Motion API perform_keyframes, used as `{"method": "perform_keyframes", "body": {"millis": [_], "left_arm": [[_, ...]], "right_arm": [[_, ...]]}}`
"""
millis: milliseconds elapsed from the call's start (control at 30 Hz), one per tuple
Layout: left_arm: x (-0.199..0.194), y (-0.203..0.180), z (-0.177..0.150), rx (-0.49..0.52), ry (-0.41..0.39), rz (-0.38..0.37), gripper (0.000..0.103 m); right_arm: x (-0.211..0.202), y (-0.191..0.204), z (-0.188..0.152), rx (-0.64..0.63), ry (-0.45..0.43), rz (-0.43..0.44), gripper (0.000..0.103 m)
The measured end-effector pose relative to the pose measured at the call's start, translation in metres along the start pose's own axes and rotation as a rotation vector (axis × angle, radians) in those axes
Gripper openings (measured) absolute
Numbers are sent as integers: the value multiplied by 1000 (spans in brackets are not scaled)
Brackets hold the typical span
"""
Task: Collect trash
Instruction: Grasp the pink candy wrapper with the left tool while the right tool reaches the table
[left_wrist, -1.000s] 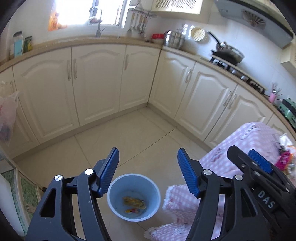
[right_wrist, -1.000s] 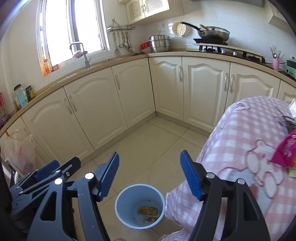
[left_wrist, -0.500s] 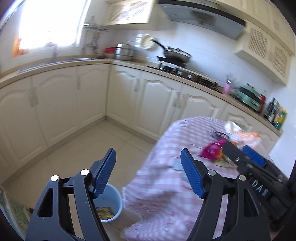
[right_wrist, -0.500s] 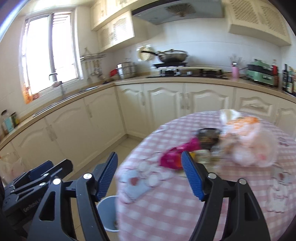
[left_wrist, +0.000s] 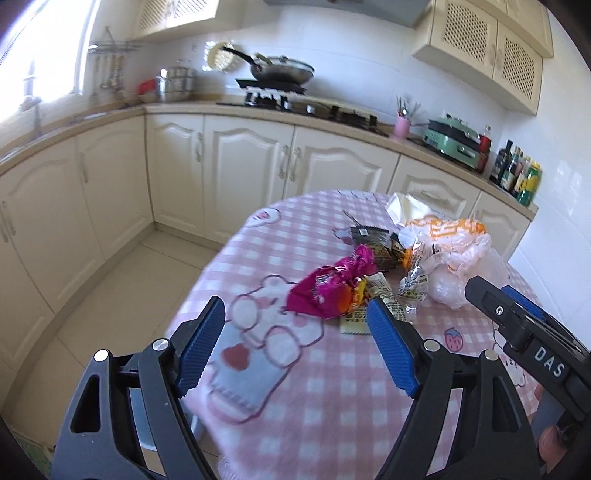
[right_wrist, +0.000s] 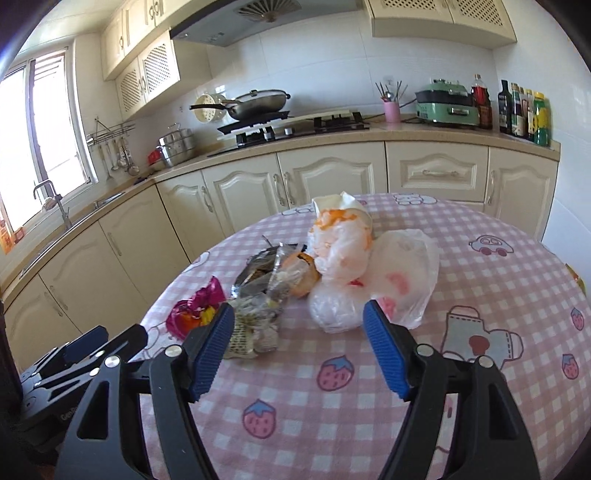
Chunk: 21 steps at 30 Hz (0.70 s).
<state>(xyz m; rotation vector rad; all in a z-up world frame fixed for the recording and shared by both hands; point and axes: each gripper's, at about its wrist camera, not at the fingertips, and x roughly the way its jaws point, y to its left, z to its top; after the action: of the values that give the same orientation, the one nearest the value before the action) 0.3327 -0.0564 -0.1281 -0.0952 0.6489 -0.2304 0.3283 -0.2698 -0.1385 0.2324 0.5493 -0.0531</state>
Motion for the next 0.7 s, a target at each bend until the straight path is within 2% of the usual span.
{"method": "perform_keyframes", "body": {"millis": [200, 300, 333, 433, 467, 567, 700], "left_arm": [[30, -5, 10, -2, 47, -35, 76], [48, -6, 13, -3, 99, -45, 75], [54, -6, 14, -8, 129, -68, 66], [61, -3, 13, -24, 172, -116, 53], [64, -3, 12, -23, 185, -124, 45], [62, -6, 11, -8, 171, -133, 27], [46, -1, 10, -11, 104, -98, 26]], "right_arm": [[17, -9, 2, 31, 45, 20, 71], [23, -8, 3, 40, 58, 32, 71], [25, -9, 4, 41, 65, 33, 71], [29, -8, 4, 48, 82, 43, 71], [30, -8, 4, 48, 83, 44, 71], [31, -1, 5, 27, 84, 44, 71], [30, 5, 5, -5, 88, 44, 71]]}}
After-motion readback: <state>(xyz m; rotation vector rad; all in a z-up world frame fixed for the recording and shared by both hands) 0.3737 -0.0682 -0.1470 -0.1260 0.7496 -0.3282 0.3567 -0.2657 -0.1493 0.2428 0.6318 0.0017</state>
